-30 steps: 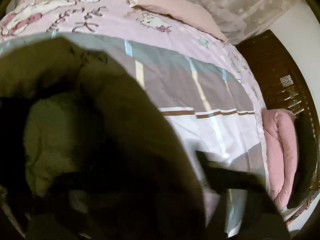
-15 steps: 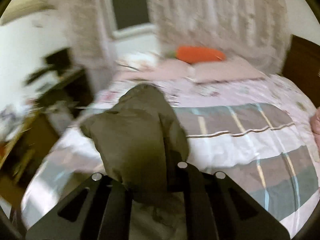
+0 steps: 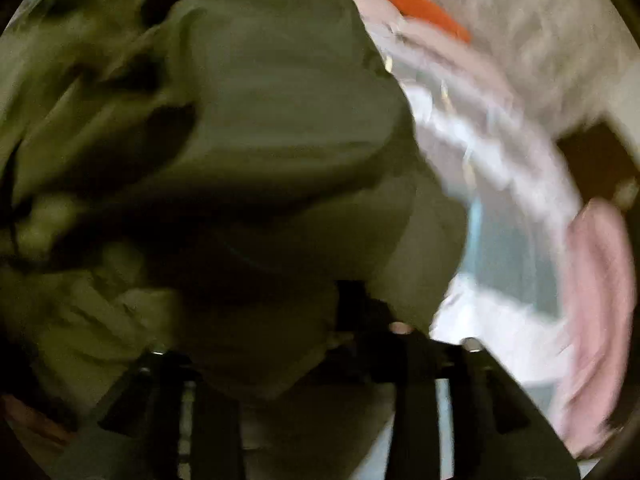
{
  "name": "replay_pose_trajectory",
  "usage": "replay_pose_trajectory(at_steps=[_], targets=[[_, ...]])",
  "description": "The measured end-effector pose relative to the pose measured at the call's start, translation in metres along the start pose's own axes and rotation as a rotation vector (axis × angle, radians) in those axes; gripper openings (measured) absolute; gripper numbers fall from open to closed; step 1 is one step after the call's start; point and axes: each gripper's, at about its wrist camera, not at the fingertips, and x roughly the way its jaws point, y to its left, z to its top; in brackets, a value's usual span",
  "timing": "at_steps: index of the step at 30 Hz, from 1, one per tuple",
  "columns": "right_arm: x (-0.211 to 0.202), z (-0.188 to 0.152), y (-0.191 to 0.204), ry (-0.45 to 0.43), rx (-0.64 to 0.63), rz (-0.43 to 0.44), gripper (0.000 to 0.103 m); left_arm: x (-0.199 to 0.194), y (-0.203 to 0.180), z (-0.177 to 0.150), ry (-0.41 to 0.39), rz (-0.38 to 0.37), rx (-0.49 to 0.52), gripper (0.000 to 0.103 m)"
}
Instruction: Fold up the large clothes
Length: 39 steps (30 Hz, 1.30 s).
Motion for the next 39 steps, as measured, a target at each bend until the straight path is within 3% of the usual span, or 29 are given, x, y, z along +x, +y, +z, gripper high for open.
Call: replay_pose_trajectory(at_steps=[1, 5, 9, 12, 14, 17, 18, 22, 24, 27, 29, 31, 32, 33, 34, 35, 37, 39], targets=[[-0.002, 0.002, 0.004, -0.025, -0.041, -0.023, 0.076, 0.005, -0.007, 0.000, 0.012, -0.005, 0.020, 0.101], [-0.030, 0.010, 0.017, -0.176, -0.192, -0.033, 0.076, 0.033, -0.038, -0.011, 0.127, -0.046, 0.143, 0.101], [-0.067, 0.002, 0.022, -0.382, -0.379, -0.154, 0.076, 0.056, -0.068, -0.026, 0.144, 0.026, 0.296, 0.101], [-0.082, -0.003, 0.018, -0.538, -0.411, -0.089, 0.076, 0.072, -0.075, -0.031, 0.181, 0.053, 0.345, 0.101], [-0.069, -0.007, 0.033, -0.533, -0.494, -0.109, 0.076, 0.079, -0.071, -0.030, 0.218, 0.041, 0.312, 0.101], [-0.020, -0.023, 0.078, -0.470, -0.815, -0.351, 0.075, 0.089, -0.062, -0.030, 0.266, 0.025, 0.265, 0.101], [-0.009, -0.028, 0.087, -0.460, -0.882, -0.376, 0.075, 0.093, -0.059, -0.030, 0.288, 0.018, 0.244, 0.101], [0.006, -0.037, 0.114, -0.489, -0.994, -0.321, 0.082, 0.101, -0.055, -0.033, 0.321, 0.025, 0.225, 0.101], [-0.020, -0.022, 0.109, -0.527, -0.896, -0.131, 0.082, 0.101, -0.054, -0.034, 0.318, 0.031, 0.233, 0.101], [-0.062, 0.019, 0.063, -0.586, -0.567, 0.176, 0.082, 0.098, -0.056, -0.033, 0.304, 0.034, 0.242, 0.101], [-0.079, 0.048, 0.021, -0.596, -0.277, 0.340, 0.097, 0.097, -0.059, -0.031, 0.302, 0.026, 0.240, 0.101], [-0.071, 0.069, -0.011, -0.493, -0.022, 0.505, 0.097, 0.090, -0.060, -0.032, 0.296, 0.008, 0.236, 0.101], [-0.055, 0.083, -0.023, -0.354, 0.116, 0.659, 0.094, 0.085, -0.060, -0.033, 0.295, 0.000, 0.242, 0.101], [-0.044, 0.089, -0.025, -0.262, 0.177, 0.744, 0.087, 0.080, -0.061, -0.036, 0.294, -0.004, 0.254, 0.101], [-0.033, 0.092, -0.024, -0.214, 0.185, 0.758, 0.060, 0.076, -0.062, -0.039, 0.295, -0.002, 0.273, 0.101], [-0.023, 0.098, -0.012, -0.172, 0.139, 0.678, 0.042, 0.072, -0.064, -0.043, 0.292, 0.007, 0.299, 0.101], [-0.012, 0.096, 0.014, -0.079, 0.129, 0.629, 0.036, 0.071, -0.071, -0.052, 0.280, 0.063, 0.382, 0.101], [0.019, 0.093, 0.023, 0.028, 0.197, 0.566, 0.035, 0.080, -0.077, -0.058, 0.301, 0.092, 0.428, 0.101]])
